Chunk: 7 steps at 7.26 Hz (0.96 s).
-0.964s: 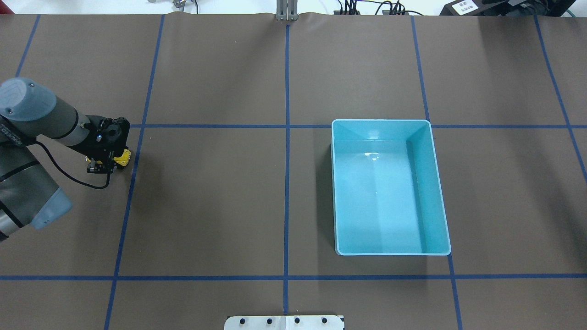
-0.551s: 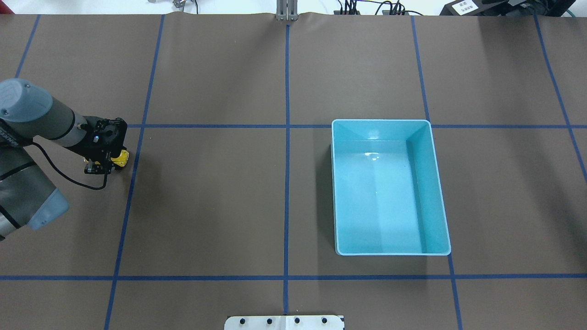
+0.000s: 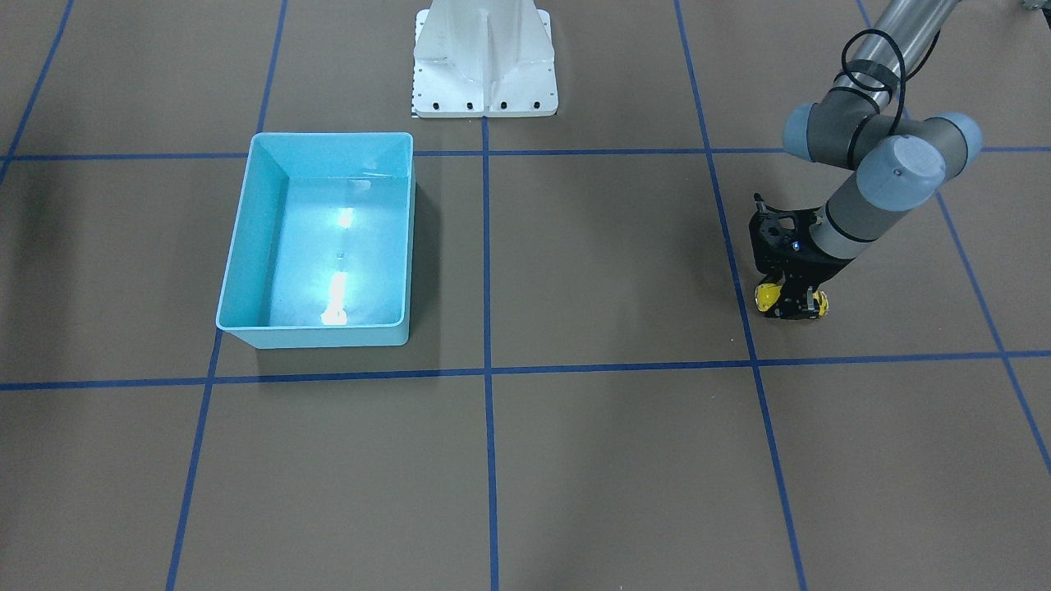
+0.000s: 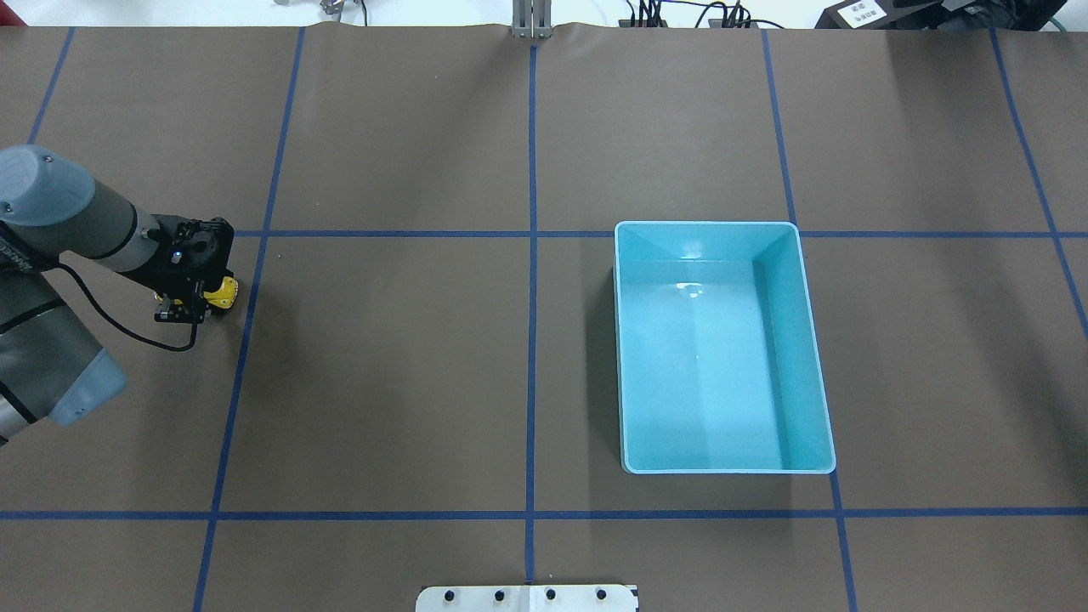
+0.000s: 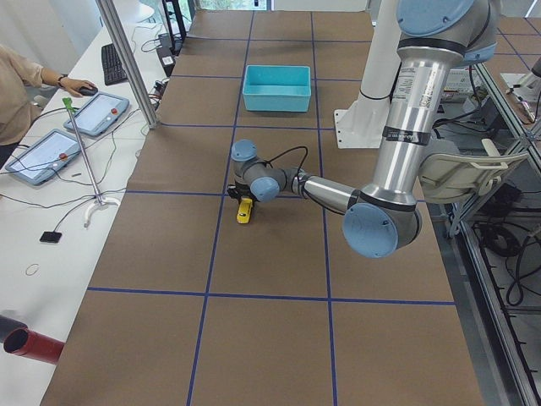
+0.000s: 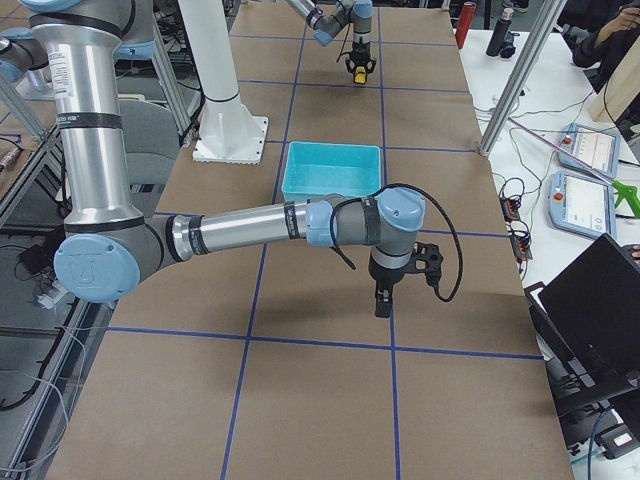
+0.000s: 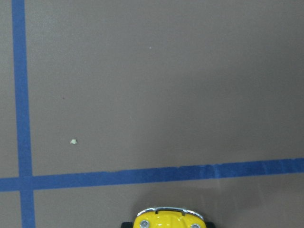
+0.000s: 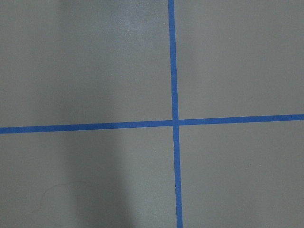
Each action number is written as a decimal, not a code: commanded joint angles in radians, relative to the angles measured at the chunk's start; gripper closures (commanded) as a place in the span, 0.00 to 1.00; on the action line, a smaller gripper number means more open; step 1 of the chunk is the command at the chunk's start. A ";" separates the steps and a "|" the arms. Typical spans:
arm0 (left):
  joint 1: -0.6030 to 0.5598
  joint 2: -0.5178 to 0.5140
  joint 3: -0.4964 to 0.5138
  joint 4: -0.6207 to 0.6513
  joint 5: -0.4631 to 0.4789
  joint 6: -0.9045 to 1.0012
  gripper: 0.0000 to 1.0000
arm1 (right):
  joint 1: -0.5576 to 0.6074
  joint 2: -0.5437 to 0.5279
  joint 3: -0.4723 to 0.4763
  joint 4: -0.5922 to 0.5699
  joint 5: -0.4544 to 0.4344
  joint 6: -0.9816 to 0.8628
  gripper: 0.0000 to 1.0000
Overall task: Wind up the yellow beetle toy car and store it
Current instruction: 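Release the car and lift the left gripper away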
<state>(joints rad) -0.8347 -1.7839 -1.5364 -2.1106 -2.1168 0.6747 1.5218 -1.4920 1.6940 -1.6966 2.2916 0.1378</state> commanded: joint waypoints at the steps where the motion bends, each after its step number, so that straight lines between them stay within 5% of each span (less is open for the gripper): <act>1: -0.001 0.000 0.001 0.000 0.000 0.000 0.00 | 0.009 -0.007 0.001 0.000 0.003 -0.001 0.00; 7: -0.056 0.001 0.009 0.014 0.000 -0.009 0.00 | 0.011 -0.008 -0.004 0.000 0.000 -0.001 0.00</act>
<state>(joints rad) -0.8637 -1.7836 -1.5313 -2.1037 -2.1169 0.6714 1.5322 -1.5002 1.6919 -1.6966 2.2931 0.1365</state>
